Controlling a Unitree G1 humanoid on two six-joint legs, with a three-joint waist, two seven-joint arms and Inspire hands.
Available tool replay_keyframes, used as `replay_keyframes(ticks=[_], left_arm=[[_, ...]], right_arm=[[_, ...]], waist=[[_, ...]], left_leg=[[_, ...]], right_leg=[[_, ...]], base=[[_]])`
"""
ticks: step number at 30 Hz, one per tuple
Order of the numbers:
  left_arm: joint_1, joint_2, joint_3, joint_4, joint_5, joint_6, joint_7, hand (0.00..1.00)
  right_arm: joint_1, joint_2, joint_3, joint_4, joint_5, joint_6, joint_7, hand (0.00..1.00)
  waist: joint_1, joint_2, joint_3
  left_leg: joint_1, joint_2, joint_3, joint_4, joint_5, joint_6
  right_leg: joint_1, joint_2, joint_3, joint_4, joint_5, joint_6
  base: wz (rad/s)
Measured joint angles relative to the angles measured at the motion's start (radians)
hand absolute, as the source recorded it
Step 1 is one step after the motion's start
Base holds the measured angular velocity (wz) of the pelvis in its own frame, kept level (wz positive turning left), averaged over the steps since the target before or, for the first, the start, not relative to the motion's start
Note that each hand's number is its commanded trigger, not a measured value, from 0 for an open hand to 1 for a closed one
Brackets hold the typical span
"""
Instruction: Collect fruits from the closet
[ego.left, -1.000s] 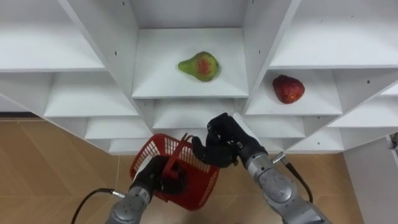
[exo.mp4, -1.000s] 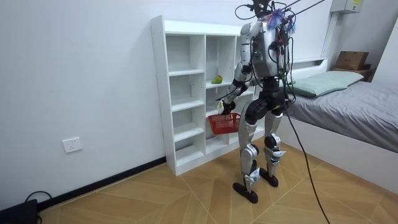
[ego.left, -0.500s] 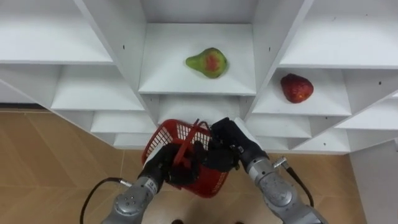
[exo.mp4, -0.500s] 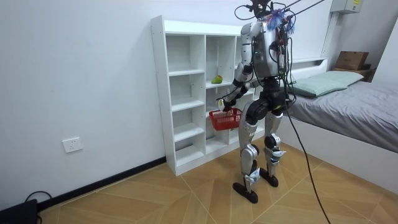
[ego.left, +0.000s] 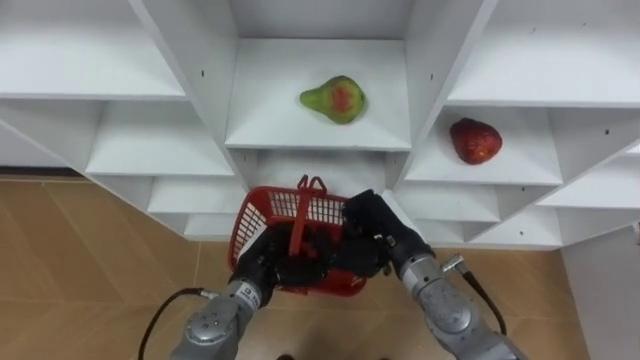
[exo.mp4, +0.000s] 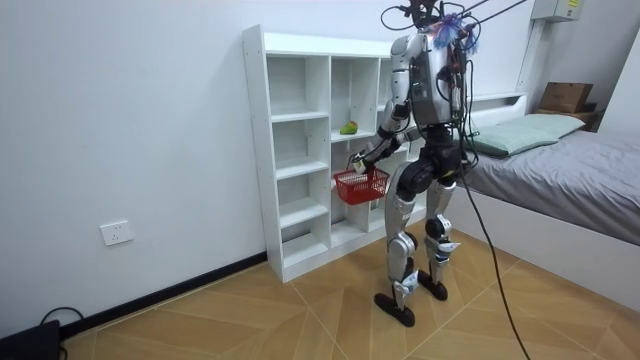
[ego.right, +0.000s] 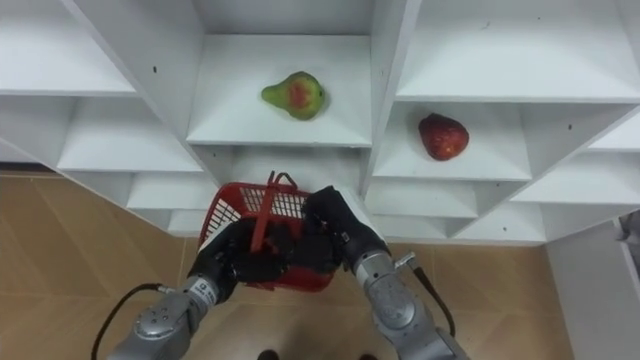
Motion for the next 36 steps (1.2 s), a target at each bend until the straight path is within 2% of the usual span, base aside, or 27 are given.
replay_keyframes(ticks=[1, 7, 10, 25, 36], left_arm=[[0.001, 0.0, -0.004, -0.002, -0.01, 0.0, -0.004, 1.0], [0.014, 0.002, -0.02, -0.045, -0.05, 0.002, -0.024, 1.0], [0.036, 0.002, -0.027, -0.078, -0.077, 0.002, -0.03, 1.0], [0.053, 0.008, -0.068, -0.098, -0.182, 0.007, -0.078, 1.0], [0.058, 0.013, -0.073, -0.098, -0.184, 0.007, -0.083, 1.0]], right_arm=[[0.0, 0.0, 0.0, 0.0, 0.0, -0.001, -0.002, 0.0], [0.0, -0.001, -0.005, 0.0, 0.059, -0.024, -0.018, 0.0], [-0.01, -0.001, -0.009, -0.002, 0.118, -0.04, -0.017, 0.0], [-0.008, -0.007, -0.013, -0.002, 0.162, -0.039, -0.005, 0.0], [-0.008, -0.008, -0.006, -0.002, 0.161, -0.038, -0.008, 0.0]], waist=[[0.0, 0.0, 0.0], [-0.007, 0.001, -0.0009], [-0.024, 0.002, -0.0018], [-0.026, 0.003, -0.0043], [-0.027, 0.002, -0.0079]], left_leg=[[-0.001, 0.0, 0.0, 0.0, 0.0, 0.0], [-0.016, 0.0, 0.0, 0.015, 0.001, 0.001], [-0.015, 0.0, -0.001, 0.018, 0.001, 0.001], [-0.019, 0.002, -0.002, 0.034, 0.002, 0.002], [-0.014, 0.002, -0.001, 0.033, 0.004, 0.002]], right_leg=[[-0.001, 0.0, 0.0, 0.001, 0.0, 0.0], [-0.014, -0.002, 0.001, 0.011, 0.002, -0.003], [-0.013, -0.002, 0.001, 0.016, 0.002, -0.003], [-0.014, -0.002, 0.004, 0.024, 0.004, -0.006], [-0.012, -0.002, 0.006, 0.027, 0.004, -0.006]], base=[[0.0], [0.0], [0.0], [0.0], [0.0]])
